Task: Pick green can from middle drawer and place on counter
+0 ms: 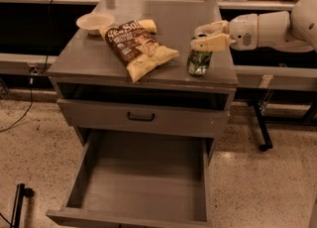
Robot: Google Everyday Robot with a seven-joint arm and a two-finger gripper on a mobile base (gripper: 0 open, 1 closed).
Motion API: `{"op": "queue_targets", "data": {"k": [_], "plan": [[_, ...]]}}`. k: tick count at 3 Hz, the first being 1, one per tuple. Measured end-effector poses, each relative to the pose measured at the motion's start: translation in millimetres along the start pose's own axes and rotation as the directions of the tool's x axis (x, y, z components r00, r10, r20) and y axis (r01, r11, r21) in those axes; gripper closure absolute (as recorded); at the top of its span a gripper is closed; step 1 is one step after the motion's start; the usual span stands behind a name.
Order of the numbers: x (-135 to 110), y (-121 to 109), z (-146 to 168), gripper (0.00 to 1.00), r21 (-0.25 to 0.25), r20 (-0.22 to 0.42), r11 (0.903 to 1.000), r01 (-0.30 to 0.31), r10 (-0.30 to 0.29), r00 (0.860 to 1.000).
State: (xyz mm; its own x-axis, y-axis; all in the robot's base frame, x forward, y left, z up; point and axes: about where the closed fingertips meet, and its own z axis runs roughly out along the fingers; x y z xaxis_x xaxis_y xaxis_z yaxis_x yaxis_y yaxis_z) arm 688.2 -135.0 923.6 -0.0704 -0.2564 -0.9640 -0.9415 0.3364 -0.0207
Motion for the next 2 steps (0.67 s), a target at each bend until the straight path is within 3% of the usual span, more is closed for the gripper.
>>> {"op": "queue_targets", "data": {"k": [1, 2], "plan": [[-0.1, 0.7, 3.0, 0.11, -0.005, 0.001, 1.0, 0.0, 0.0, 1.0], [-0.2, 1.3, 5.6, 0.0, -0.009, 0.001, 1.0, 0.0, 0.0, 1.0]]}}
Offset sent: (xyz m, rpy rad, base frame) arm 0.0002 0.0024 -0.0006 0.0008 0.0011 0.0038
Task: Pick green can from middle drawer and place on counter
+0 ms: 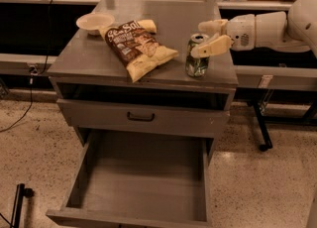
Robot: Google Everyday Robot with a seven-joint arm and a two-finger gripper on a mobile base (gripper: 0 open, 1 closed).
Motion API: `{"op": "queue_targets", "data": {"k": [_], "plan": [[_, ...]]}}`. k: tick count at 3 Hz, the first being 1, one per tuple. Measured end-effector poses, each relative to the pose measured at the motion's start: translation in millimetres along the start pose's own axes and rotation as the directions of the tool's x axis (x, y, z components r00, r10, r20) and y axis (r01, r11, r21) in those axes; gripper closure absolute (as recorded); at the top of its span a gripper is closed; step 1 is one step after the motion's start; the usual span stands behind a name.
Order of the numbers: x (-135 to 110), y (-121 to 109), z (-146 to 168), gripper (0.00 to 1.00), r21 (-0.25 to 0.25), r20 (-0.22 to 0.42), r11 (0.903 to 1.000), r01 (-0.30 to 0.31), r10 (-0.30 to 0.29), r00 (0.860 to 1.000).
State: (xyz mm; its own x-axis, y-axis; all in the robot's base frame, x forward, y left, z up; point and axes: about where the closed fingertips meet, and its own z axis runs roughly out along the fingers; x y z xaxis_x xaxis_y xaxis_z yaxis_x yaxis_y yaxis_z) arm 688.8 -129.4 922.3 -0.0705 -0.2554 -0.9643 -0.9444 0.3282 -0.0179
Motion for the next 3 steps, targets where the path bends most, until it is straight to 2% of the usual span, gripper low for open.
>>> {"op": "queue_targets", "data": {"k": [1, 3], "plan": [[0, 0, 0, 0.0, 0.0, 0.0, 1.0, 0.0, 0.0, 1.0], [-13, -4, -12, 0.0, -0.002, 0.004, 0.9983, 0.059, -0.059, 0.998]]}}
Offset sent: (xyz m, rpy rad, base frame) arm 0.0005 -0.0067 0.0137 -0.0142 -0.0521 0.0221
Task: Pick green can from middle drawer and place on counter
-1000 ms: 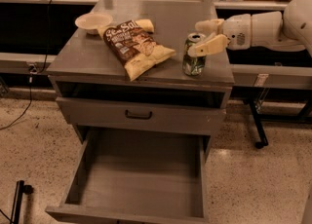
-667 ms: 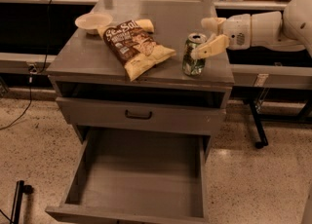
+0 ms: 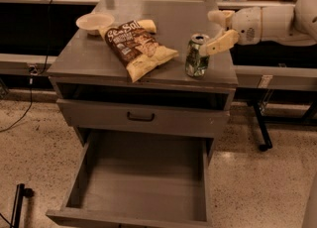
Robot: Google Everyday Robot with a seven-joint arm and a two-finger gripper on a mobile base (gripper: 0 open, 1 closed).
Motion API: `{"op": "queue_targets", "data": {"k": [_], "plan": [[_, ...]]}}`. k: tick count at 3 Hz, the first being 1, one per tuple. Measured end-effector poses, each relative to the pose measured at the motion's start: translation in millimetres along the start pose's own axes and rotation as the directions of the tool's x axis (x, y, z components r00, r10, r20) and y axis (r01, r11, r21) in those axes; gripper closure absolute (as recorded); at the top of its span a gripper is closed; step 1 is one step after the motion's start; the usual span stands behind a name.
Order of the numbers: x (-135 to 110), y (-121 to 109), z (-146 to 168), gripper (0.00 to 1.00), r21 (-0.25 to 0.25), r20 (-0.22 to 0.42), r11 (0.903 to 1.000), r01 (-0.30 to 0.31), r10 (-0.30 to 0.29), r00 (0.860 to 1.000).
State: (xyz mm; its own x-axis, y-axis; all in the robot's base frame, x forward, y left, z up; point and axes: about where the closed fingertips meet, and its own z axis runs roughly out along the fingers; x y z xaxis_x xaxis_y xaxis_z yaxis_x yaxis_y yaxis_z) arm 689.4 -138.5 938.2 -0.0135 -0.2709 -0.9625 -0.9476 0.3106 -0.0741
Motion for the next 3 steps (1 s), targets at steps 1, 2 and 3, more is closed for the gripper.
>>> {"op": "queue_targets", "data": {"k": [1, 2, 3], "plan": [[-9, -6, -16, 0.0, 0.015, 0.013, 0.9993, 0.033, -0.034, 0.999], [-25, -11, -35, 0.0, 0.015, 0.056, 0.9987, 0.049, -0.05, 0.997], [-26, -11, -35, 0.0, 0.015, 0.057, 0.9987, 0.049, -0.05, 0.997]]}}
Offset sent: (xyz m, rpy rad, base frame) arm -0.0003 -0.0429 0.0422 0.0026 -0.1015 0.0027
